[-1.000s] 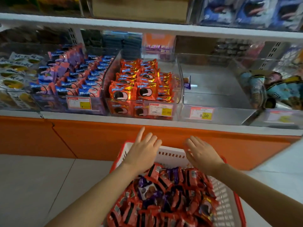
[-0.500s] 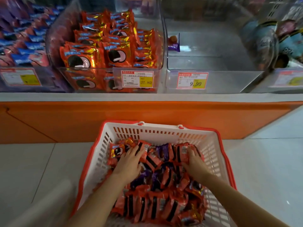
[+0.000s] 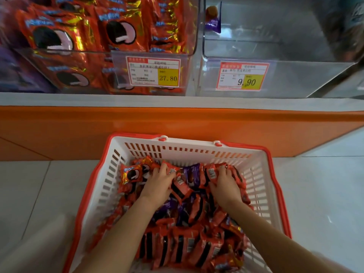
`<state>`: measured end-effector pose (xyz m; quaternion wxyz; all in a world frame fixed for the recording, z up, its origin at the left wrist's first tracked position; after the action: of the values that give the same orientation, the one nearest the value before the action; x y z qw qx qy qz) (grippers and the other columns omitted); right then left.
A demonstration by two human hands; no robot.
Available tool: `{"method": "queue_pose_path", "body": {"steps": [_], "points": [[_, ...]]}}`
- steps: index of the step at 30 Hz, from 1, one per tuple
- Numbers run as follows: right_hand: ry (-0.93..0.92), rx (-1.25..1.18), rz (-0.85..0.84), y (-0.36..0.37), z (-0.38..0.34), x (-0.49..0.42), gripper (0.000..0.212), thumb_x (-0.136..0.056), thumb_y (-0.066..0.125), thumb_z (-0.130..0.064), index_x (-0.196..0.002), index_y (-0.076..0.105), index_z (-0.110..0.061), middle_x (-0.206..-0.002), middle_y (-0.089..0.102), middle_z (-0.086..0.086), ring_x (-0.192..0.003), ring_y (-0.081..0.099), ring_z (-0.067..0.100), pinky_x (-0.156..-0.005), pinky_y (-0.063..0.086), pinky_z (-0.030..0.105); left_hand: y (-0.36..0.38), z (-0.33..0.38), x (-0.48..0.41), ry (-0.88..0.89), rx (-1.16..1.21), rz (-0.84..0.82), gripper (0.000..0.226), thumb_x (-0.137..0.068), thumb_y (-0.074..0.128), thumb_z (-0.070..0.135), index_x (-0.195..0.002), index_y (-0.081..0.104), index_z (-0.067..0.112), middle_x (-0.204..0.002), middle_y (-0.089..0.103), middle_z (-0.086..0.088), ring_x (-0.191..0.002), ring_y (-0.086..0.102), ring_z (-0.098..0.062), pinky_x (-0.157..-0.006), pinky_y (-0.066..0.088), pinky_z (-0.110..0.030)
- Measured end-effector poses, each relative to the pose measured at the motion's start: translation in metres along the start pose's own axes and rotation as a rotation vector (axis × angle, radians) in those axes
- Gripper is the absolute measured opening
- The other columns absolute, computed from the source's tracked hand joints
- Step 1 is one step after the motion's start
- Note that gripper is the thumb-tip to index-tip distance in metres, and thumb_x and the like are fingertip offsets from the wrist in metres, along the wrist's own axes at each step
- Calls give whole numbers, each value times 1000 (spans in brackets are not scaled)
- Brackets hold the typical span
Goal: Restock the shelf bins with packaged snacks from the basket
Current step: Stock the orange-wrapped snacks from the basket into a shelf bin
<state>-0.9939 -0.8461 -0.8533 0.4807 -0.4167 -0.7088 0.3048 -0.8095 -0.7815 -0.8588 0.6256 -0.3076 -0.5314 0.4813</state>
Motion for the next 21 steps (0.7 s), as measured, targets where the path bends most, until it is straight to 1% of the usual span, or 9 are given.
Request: {"method": "queue_pose_path", "body": {"steps": [4,7,9,11,14,16,18,20,21], "points": [[-39,-35,27,-10,-8,5,37,-92,54,-22,-126,40,-15,-128,48,3,-102,57,23,-75,49,35,-5,0,7,-4,-7,-12,37,-83,62,11,-117,48,18,-132,28,-7,-118,35,-27,-92,45,-34],[-80,-61,43,-21,-19,12,41,-91,54,-29,-127,40,-19,-119,56,1,-91,61,20,-67,51,33,-11,3,19,-20,-24,15,38,-83,59,12,-119,49,18,-128,31,-6,-115,36,-25,-88,44,-32],[-100,-117,47,-30,-26,20,42,-90,56,-32,-127,40,-21,-114,60,-1,-91,62,19,-72,54,36,-19,5,30,-26,17,59,41,-84,58,19,-123,47,19,-127,31,-5,-115,37,-24,-88,44,-30],[-122,-195,42,-40,-33,28,42,-88,59,-31,-126,43,-22,-112,62,-2,-95,62,18,-79,55,37,-32,9,41,-36,117,135,37,-85,58,26,-119,46,21,-123,32,-1,-112,39,-20,-85,45,-26],[-157,-283,33,-57,-44,43,42,-87,63,-28,-124,46,-21,-113,63,-3,-99,61,15,-85,53,33,-63,21,57,-52,361,276,18,-91,56,27,-102,42,23,-113,32,6,-95,45,-7,-71,38,-12],[-182,-326,27,-69,-53,54,46,-86,64,-28,-126,45,-18,-112,63,-1,-98,61,16,-84,52,32,-83,33,68,-35,557,339,9,-98,46,24,-104,40,23,-109,38,6,-84,45,1,-68,36,-7],[-214,-404,10,-80,-64,66,50,-85,66,-28,-127,43,-17,-108,65,-1,-96,62,15,-84,53,32,-102,48,80,-14,719,391,8,-102,35,26,-109,38,26,-98,44,7,-73,42,2,-65,37,-10],[-269,-499,-2,-95,-77,81,49,-85,67,-26,-126,39,-18,-102,65,-3,-92,64,13,-83,55,34,-117,60,93,-12,833,430,12,-102,32,32,-113,36,31,-92,45,15,-73,43,7,-66,39,-10],[-299,-524,8,-103,-83,88,49,-86,67,-25,-126,39,-18,-100,65,-4,-90,64,12,-81,55,34,-123,66,99,-13,878,442,15,-102,33,34,-116,37,31,-96,46,18,-79,46,11,-71,39,-7]]}}
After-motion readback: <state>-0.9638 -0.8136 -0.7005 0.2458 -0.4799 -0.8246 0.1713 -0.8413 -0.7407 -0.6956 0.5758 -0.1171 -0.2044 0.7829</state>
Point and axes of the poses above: each hand's wrist, its own x-axis away from the middle knuckle, its own y-axis out of the palm, z = x × y, the point moved 7 cm from there along -x, towards the middle knuckle
